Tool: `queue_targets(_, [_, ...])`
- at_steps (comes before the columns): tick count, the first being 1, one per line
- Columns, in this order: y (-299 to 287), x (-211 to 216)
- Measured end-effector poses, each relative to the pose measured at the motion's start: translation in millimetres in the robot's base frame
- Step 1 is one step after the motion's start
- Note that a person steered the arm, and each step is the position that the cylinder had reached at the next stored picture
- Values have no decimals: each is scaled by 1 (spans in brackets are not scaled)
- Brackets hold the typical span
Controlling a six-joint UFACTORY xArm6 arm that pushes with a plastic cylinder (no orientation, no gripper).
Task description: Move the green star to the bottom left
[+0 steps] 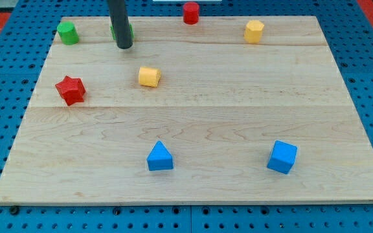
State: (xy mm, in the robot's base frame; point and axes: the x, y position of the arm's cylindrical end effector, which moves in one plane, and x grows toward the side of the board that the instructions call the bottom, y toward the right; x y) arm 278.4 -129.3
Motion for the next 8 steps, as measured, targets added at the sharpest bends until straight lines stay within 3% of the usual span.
queue_targets(1, [32, -16])
queue_targets(2, [105, -56])
queue_targets(3, [50, -85])
queue_targets(4, [0, -45])
queue_targets(5, [-2, 31])
queue_targets(6, [36, -27])
queue_targets(7, [-16, -66])
queue_targets(8, [-41, -24])
